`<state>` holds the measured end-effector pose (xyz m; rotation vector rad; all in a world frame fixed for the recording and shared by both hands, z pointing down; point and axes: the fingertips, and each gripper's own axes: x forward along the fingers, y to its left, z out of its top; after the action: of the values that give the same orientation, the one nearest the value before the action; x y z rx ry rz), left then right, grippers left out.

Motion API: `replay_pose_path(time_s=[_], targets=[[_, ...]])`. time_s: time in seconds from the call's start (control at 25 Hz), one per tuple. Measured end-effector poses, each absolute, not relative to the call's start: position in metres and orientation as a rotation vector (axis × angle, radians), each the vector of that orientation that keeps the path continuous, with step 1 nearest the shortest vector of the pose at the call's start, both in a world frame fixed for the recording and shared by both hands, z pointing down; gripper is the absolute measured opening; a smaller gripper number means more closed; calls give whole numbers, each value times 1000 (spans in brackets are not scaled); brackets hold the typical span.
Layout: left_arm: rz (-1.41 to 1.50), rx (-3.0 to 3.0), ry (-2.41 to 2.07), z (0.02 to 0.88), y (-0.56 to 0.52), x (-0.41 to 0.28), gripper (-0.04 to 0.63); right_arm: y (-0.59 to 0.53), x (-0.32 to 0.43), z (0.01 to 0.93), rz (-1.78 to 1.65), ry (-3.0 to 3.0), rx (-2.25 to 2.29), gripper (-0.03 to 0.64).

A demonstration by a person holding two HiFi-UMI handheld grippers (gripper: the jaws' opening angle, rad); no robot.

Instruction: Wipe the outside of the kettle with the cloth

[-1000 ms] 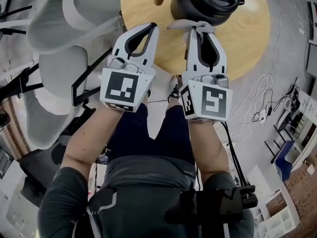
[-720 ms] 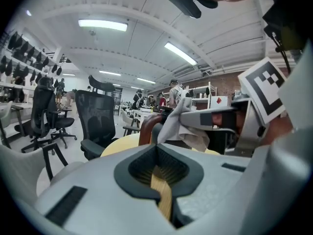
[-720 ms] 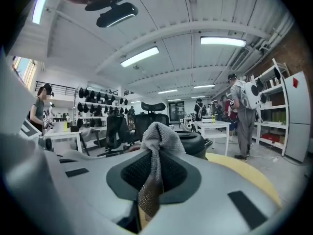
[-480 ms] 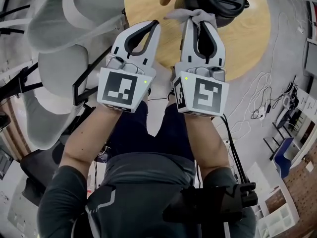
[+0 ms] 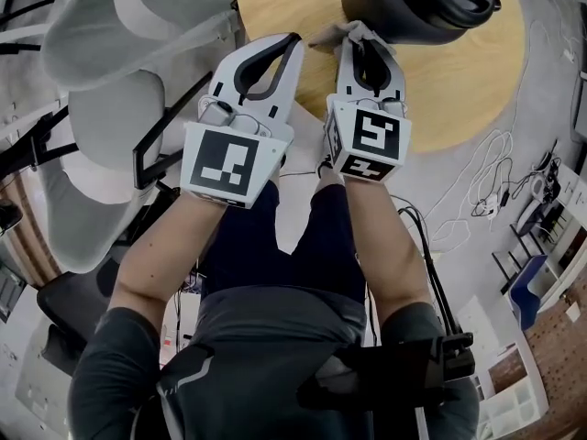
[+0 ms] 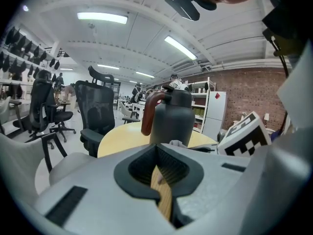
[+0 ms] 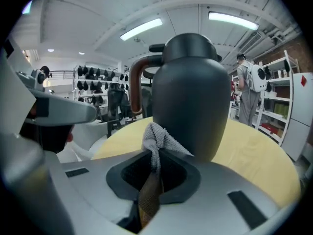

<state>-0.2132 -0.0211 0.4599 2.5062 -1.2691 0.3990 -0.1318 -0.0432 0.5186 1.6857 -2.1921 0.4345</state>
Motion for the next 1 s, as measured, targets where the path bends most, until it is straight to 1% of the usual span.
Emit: replay_pose_path(time_s=[0.24,0.44,0.6,0.8,1.0], targets=[[446,2564,-1287,445,-17,-222,9,-39,-132,530,506,-2139,1651,54],[451,2614,-1290,403,-9,-228,8,-30,-128,502,454,-2185,1563,55],[445,2604,-1276,373,0,-229,8,-18,-125,458,422,-2267,1489,55],[464,2668,-1244,339,4,-211,8,-16,-113,385,360,-2323,1494,55],[382,2704,-1183,289,14,-200,8,-6,-113,299,278,-2417,1515,55]])
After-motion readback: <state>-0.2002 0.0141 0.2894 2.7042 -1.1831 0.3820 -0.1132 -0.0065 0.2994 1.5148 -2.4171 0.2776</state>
